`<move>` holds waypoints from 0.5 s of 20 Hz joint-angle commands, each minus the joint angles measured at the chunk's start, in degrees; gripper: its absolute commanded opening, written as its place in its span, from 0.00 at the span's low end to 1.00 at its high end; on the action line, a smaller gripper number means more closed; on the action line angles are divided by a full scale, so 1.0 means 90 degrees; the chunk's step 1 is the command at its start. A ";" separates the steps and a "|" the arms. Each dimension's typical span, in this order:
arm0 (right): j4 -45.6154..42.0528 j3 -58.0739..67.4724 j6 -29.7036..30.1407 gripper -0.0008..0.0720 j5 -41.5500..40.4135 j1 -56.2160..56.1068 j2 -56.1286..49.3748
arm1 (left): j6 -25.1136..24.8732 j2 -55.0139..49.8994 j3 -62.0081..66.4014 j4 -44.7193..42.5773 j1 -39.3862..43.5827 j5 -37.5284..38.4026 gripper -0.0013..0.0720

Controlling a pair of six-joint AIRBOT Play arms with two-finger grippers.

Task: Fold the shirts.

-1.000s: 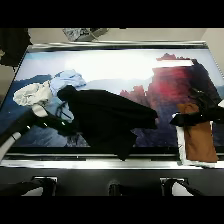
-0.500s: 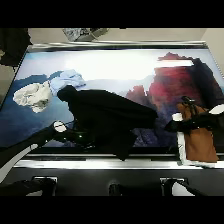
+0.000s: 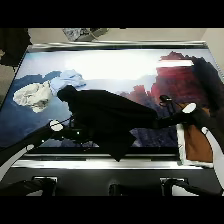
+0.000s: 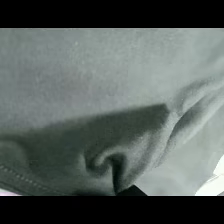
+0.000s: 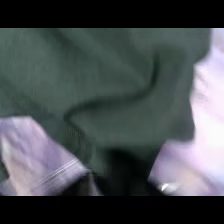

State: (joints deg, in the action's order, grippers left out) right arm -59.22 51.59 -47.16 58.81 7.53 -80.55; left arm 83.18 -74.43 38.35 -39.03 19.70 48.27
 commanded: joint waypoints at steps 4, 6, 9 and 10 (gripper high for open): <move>-0.0714 0.1054 0.0265 0.07 0.0243 -0.0270 0.0408 | -0.0906 0.0639 0.1107 -0.0090 -0.0794 0.0204 0.06; -0.1192 0.1931 0.0206 0.07 0.0250 -0.0270 0.1049 | -0.0937 0.1217 0.2331 -0.0306 -0.1319 0.0199 0.06; -0.1936 0.3432 -0.0104 0.07 0.0121 -0.0272 0.2300 | -0.0908 0.2021 0.4714 -0.0311 -0.2300 0.0197 0.06; -0.2285 0.3861 -0.0338 0.07 0.0000 -0.0272 0.2727 | -0.0886 0.2242 0.5583 -0.0311 -0.2676 0.0199 0.06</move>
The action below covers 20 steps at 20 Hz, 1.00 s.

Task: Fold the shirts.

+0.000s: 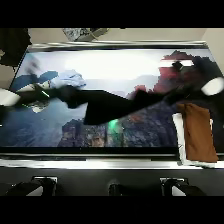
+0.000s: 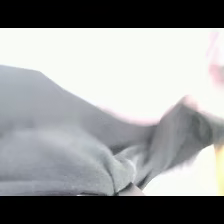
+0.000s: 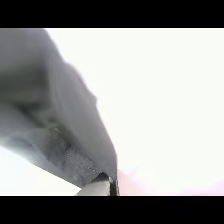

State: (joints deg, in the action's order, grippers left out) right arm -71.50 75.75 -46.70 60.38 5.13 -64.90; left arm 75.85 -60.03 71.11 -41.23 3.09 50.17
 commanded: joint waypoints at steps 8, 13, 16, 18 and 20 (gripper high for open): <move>-0.2011 0.1940 -0.1435 0.07 -0.0542 -0.0005 0.3315 | 0.1078 0.1841 0.4199 -0.0906 -0.1894 0.0097 0.06; -0.2144 0.1953 -0.1433 0.07 -0.0364 -0.0005 0.3463 | 0.1532 0.1974 0.4199 -0.1613 -0.1889 0.0843 0.06; -0.2246 0.1953 -0.1433 0.07 -0.0408 -0.0005 0.3164 | 0.1649 0.1761 0.4197 -0.1970 -0.1889 0.1129 0.06; -0.2229 0.1953 -0.1435 0.07 -0.0444 -0.0005 0.2793 | 0.1817 0.1418 0.4197 -0.2319 -0.1889 0.1341 0.06; -0.2108 0.1953 -0.1416 0.07 0.0000 -0.0005 0.2164 | 0.1858 0.0731 0.4163 -0.2327 -0.1875 0.2441 0.06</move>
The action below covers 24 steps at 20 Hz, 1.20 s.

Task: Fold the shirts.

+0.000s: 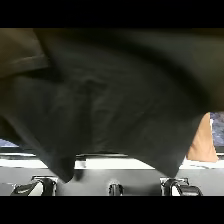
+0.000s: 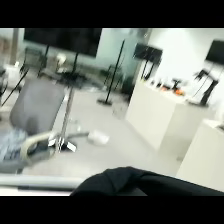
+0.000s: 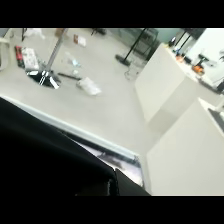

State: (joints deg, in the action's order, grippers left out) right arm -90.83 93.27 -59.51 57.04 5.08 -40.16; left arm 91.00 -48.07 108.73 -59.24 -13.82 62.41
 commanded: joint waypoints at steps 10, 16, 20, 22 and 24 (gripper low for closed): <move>0.0889 0.0005 -0.0442 0.07 -0.0537 -0.0005 -0.6295 | -0.1418 -0.4932 -0.2229 -0.0155 0.0680 -0.0617 0.06; 0.1071 0.0007 -0.0488 0.07 -0.1965 -0.0005 -0.6883 | -0.1455 -0.5867 -0.2229 -0.0134 0.0823 -0.2069 0.06; 0.0610 0.0012 -0.0192 0.07 -0.0221 0.0000 -0.6504 | -0.1715 -0.5469 -0.2229 -0.0214 0.0656 -0.0954 0.06; 0.0515 -0.0024 -0.0095 0.07 0.1428 -0.0005 -0.6492 | -0.1566 -0.5467 -0.2259 -0.0464 0.0554 0.0461 0.06; 0.0595 -0.0296 -0.0078 0.07 0.2059 -0.0005 -0.6596 | -0.1540 -0.5644 -0.2395 -0.0937 0.0568 0.1462 0.06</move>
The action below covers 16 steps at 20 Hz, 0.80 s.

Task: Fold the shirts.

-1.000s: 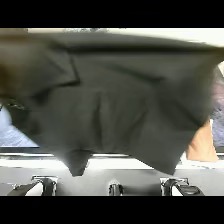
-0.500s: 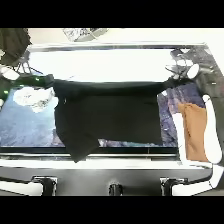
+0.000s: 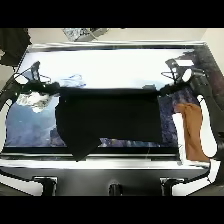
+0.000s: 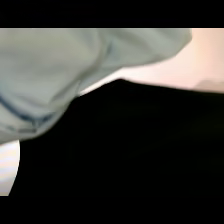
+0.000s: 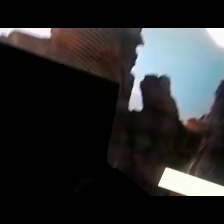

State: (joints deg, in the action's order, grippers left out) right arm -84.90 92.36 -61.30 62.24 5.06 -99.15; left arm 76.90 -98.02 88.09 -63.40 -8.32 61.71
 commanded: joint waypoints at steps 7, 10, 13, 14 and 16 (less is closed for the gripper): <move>0.0695 -0.0838 0.0044 0.15 0.1477 -0.0002 -0.0160 | 0.0238 -0.0328 -0.0270 -0.0913 0.0022 0.1702 0.14; 0.0806 -0.0646 0.0104 0.69 0.1790 0.0012 -0.0015 | 0.0238 -0.0255 -0.0046 -0.0913 -0.0075 0.2006 0.59; 0.0780 -0.0602 0.0124 0.71 0.2380 0.0396 0.0515 | 0.0245 0.0034 0.0114 -0.0913 -0.0464 0.2688 0.79; 0.0816 -0.0614 0.0121 0.71 0.2769 0.0610 0.0648 | 0.0306 0.0143 0.0063 -0.0913 -0.0614 0.2948 0.92; 0.0816 -0.0886 0.0141 0.71 0.3228 0.0962 0.0894 | 0.0308 0.0542 -0.0595 -0.0889 -0.0882 0.3186 0.88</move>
State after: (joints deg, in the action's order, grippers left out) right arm -78.04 85.93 -60.38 84.38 10.17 -94.15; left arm 79.50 -96.51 86.54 -71.48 -13.32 85.30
